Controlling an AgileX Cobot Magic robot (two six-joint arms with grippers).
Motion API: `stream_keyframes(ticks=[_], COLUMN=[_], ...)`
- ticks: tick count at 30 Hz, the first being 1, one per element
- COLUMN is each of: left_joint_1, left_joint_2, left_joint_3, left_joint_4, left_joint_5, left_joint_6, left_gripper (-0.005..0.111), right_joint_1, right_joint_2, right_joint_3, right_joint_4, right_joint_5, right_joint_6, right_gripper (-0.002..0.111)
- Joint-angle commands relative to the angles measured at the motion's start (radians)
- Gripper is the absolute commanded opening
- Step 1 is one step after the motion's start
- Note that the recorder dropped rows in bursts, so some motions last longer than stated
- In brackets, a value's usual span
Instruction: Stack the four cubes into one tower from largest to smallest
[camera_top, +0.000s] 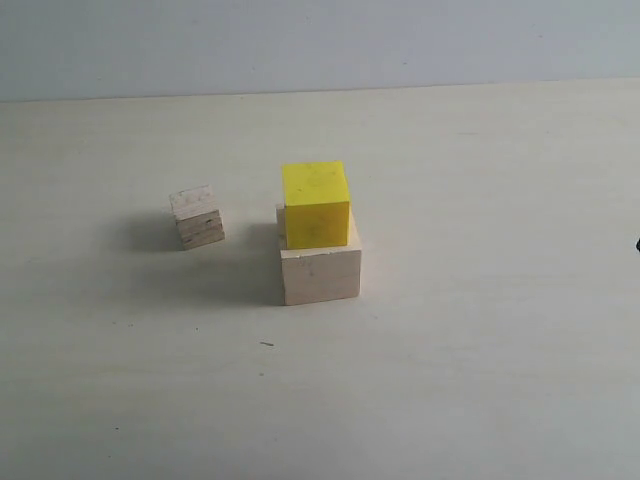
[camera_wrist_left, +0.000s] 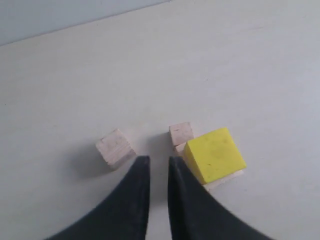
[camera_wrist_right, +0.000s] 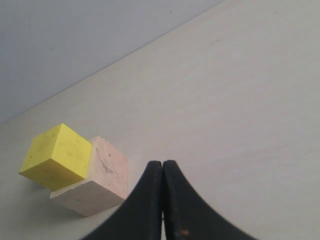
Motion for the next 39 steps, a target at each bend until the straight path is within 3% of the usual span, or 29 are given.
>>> stream_keyframes(ticks=[1,9,14,22,28,36,39], left_joint_1=[0.044,0.183,0.229,0.236,0.249,0.356,0.368], left_joint_2=[-0.025,-0.048,-0.041,0.0,0.034,0.034,0.032], left_joint_3=[0.05,0.228,0.276,0.276,0.276,0.283,0.313], left_joint_4=[0.014,0.013,0.01,0.012,0.007,-0.162,-0.192], left_joint_5=[0.002,0.002,0.002,0.002,0.002,-0.034,-0.05], left_joint_6=[0.086,0.387,0.504,0.533,0.383,0.381,0.397], left_gripper=[0.0,0.0,0.0,0.0,0.0,0.0,0.0], right_joint_1=[0.002,0.002,0.002,0.002,0.002,0.002,0.002], right_joint_2=[0.002,0.002,0.002,0.002,0.013,0.198,0.33], right_joint_3=[-0.006,-0.006,-0.006,-0.006,-0.038,-0.313,-0.445], right_joint_4=[-0.007,-0.007,-0.007,-0.007,-0.009,-0.082,-0.137], right_joint_5=[0.014,0.019,0.019,0.042,0.043,0.161,0.24], right_joint_6=[-0.003,-0.003,-0.003,-0.003,-0.043,-0.089,-0.089], right_gripper=[0.0,0.0,0.0,0.0,0.0,0.0,0.0])
